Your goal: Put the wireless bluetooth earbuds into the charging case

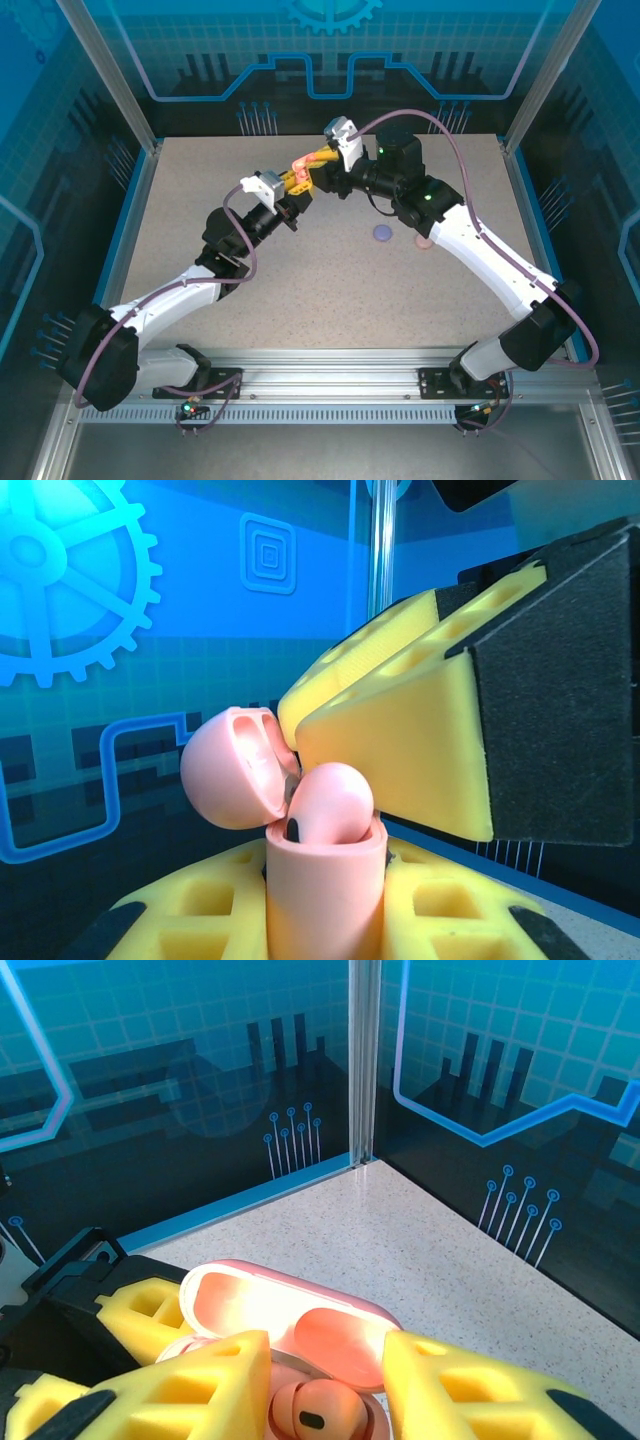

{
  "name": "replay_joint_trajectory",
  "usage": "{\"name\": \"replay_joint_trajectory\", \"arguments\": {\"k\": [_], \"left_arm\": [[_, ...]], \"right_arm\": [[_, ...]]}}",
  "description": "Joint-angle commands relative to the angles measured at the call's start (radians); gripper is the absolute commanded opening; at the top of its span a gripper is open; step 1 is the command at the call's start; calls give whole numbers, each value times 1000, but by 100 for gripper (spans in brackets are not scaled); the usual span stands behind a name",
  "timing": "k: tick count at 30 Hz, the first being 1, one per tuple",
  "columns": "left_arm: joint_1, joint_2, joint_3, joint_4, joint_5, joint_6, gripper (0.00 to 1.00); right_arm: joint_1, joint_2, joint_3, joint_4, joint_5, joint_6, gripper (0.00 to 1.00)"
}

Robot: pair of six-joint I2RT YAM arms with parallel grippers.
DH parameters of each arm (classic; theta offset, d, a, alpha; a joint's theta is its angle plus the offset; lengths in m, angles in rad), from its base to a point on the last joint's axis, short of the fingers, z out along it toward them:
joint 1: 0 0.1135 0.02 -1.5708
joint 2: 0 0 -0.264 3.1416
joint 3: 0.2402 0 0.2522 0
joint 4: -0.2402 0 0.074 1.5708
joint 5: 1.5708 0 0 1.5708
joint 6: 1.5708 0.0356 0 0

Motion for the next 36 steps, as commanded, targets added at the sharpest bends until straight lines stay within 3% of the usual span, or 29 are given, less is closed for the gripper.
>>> {"name": "replay_joint_trajectory", "arguments": {"k": [1, 15, 26, 31, 36], "left_arm": [[-11, -14, 38, 60, 2, 8, 0], [-13, -11, 43, 56, 2, 11, 0], [-16, -11, 32, 54, -2, 20, 0], [-16, -7, 13, 54, 7, 35, 0], [-16, 1, 7, 36, 48, 58, 0]], "right_arm": [[7, -34, 10, -5, 59, 10, 37], [5, -55, -4, 1, 39, 32, 49], [-28, -89, 20, 32, 25, 149, 68], [-93, -68, 134, -107, 8, 212, 69], [-148, 53, 325, -354, -12, 224, 68]]}}
